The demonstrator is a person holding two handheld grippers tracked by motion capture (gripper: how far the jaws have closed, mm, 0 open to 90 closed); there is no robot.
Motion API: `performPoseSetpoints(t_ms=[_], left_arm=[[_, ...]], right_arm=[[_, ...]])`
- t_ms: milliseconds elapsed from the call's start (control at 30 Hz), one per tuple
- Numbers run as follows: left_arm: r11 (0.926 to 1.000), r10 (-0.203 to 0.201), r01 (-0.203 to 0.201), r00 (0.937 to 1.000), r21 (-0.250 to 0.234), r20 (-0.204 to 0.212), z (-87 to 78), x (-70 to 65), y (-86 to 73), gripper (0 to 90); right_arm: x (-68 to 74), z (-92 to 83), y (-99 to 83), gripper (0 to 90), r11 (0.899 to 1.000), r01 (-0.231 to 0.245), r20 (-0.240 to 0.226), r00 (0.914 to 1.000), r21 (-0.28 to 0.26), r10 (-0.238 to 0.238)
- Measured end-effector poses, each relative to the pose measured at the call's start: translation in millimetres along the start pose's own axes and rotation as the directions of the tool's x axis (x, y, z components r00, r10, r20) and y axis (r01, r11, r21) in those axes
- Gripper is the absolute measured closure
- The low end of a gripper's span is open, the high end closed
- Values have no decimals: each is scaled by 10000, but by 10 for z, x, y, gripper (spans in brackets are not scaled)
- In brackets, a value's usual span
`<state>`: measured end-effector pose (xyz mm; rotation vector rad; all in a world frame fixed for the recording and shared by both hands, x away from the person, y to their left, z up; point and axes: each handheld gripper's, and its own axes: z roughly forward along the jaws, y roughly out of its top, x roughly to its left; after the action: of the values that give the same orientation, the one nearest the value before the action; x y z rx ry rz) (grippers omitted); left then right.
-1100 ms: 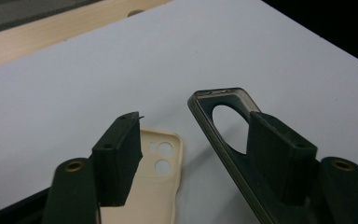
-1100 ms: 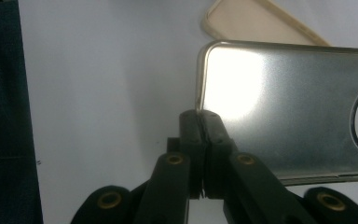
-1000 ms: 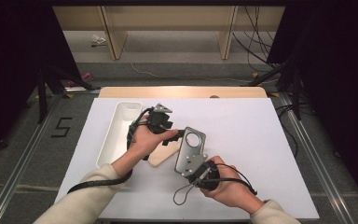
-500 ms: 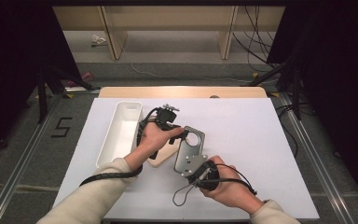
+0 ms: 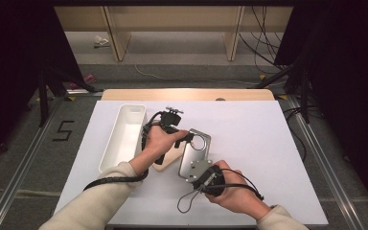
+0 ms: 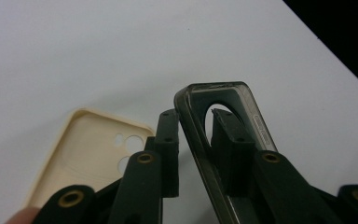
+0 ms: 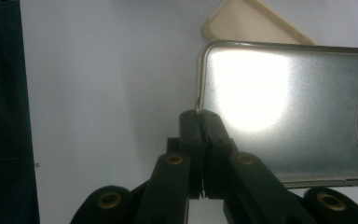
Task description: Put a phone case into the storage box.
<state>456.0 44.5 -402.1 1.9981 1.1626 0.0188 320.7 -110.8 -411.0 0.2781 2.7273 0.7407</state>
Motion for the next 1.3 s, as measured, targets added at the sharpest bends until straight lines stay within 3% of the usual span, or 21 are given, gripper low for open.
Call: performPoseSetpoints(t_ms=[167,267,333,367,500,567,600,633,833,867,1067,1100,1133,1200,1300], left_arm=[[9966,-341,389,9973,-722,656,-52,-120,-1,793],[9932,-110,221,9952,-1142,972,-94,-215,3,817],[9886,612,-537,9969,-1405,502,-124,-279,6,819],[9825,970,-918,9950,-1624,249,-145,-305,6,820],[9618,1612,-1632,9865,-2200,-270,-214,-312,-3,818],[9580,1674,-1718,9851,-2295,-385,-231,-301,-11,818],[9547,1703,-1766,9843,-2395,-471,-248,-289,-19,818],[9479,1725,-1819,9833,-2614,-585,-289,-260,-37,817],[9250,1765,-1945,9807,-3263,-844,-428,-184,-78,818],[9250,1765,-1945,9807,-3263,-844,-428,-184,-78,818],[9033,1670,-1915,9812,-3839,-966,-591,-70,-139,818],[9033,1670,-1915,9812,-3839,-966,-591,-70,-139,817],[8969,1630,-1870,9822,-4006,-936,-640,-44,-163,818],[8916,1542,-1793,9836,-4159,-935,-693,-14,-185,817],[8852,1485,-1725,9849,-4321,-889,-746,20,-205,818]], right_arm=[[-1,47,-10,892,10000,-23,-50,10000,67,24],[-14,76,-31,879,9999,-85,-75,9999,77,85],[-26,87,-50,814,9999,-161,17,9999,63,161],[-34,87,-58,764,9998,-199,45,9998,20,199],[-87,66,-107,540,9958,-796,450,9956,-456,817],[-102,65,-119,494,9936,-915,597,9936,-660,955],[-131,60,-133,435,9890,-1159,769,9894,-916,1230],[-147,56,-140,412,9867,-1255,779,9879,-1034,1338],[-218,26,-175,311,9701,-1840,690,9780,-1584,1967],[-218,26,-175,311,9701,-1840,690,9780,-1584,1967],[-284,-29,-272,255,9367,-2606,175,9621,-2337,2721],[-292,-35,-289,249,9336,-2705,121,9596,-2351,2811],[-299,-41,-306,249,9303,-2766,127,9576,-2408,2880],[-306,-53,-335,242,9194,-2968,83,9509,-2582,3093],[-320,-65,-357,226,9115,-3085,89,9464,-2721,3229]])
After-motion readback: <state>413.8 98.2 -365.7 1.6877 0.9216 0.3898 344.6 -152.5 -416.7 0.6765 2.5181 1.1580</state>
